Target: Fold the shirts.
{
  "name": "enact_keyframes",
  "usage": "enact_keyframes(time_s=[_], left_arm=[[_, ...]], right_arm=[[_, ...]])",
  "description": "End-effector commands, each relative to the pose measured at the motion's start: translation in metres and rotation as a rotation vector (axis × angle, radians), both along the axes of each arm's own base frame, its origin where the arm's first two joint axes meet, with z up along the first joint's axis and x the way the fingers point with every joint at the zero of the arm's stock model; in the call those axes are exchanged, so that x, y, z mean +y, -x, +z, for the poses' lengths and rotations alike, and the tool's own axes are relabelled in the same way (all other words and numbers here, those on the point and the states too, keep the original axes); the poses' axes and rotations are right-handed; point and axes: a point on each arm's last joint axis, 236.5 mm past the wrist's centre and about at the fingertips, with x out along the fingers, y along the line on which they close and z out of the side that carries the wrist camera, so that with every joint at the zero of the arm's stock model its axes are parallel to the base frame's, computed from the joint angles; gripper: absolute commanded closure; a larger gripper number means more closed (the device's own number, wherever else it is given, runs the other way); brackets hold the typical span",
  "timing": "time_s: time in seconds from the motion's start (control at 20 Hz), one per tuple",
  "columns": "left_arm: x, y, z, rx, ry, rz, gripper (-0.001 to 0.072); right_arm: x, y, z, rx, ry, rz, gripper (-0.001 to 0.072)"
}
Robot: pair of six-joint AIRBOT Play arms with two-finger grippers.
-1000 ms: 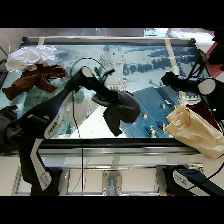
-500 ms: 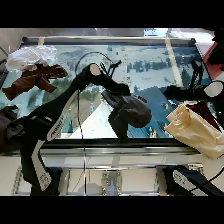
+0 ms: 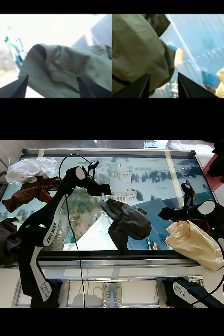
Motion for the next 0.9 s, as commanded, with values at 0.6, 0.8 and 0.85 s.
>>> enact_keyframes(time_s=[0.6,0.8,0.85], left_arm=[[-0.034,0.029,-0.054,-0.062,-0.025,-0.4,0.0011],[-0.06,0.032,-0.064,-0.083,-0.014,-0.401,0.0012],[-0.066,0.028,-0.068,-0.087,-0.007,-0.372,0.0013]], right_arm=[[0.005,-0.014,0.009,-0.074,-0.023,-0.002,0.033],[0.004,-0.016,0.009,-0.085,-0.015,0.01,0.033],[0.004,-0.015,0.009,-0.084,-0.016,0.01,0.033]])
